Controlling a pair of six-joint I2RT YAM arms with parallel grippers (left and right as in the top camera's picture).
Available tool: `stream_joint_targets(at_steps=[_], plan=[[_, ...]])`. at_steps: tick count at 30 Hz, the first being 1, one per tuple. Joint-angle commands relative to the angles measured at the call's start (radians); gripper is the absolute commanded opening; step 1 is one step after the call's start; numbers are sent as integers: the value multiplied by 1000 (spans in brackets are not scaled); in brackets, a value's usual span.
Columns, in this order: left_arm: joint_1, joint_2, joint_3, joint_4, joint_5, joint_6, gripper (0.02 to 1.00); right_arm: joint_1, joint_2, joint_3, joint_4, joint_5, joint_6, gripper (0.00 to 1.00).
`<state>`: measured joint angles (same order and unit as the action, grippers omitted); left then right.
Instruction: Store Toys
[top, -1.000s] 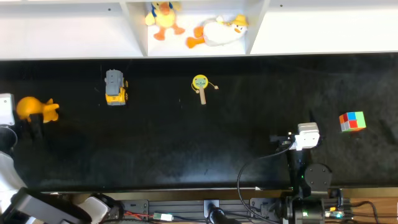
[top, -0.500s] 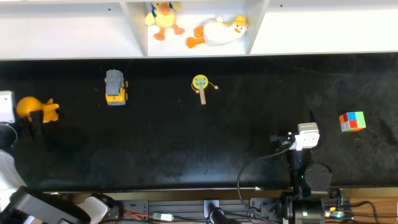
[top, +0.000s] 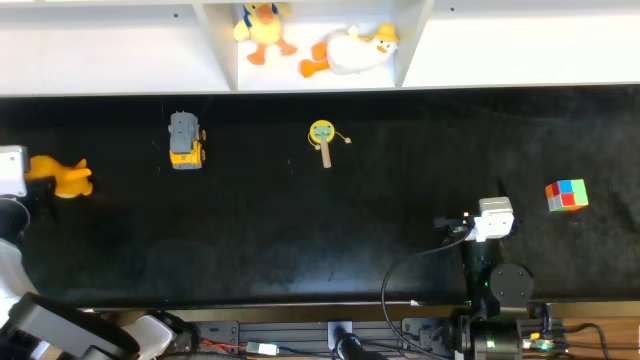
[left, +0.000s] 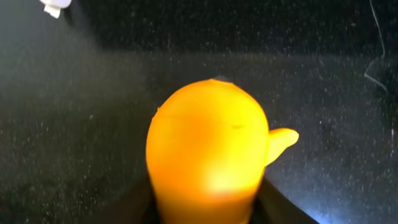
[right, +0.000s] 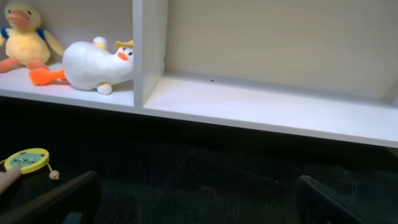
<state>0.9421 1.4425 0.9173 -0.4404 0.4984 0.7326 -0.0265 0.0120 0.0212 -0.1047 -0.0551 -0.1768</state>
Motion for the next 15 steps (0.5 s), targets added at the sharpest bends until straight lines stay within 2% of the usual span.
stream_joint_targets(at_steps=[1,9,15], plan=[[-2,7,27,1,51,4,270,-7,-8,-5,7,-3,1,996],[-2,-41,27,3,71,-36,115,-7,-8,-5,7,-3,1,996],[-25,-80,27,74,144,-146,106,-7,-8,-5,7,-3,1,996]])
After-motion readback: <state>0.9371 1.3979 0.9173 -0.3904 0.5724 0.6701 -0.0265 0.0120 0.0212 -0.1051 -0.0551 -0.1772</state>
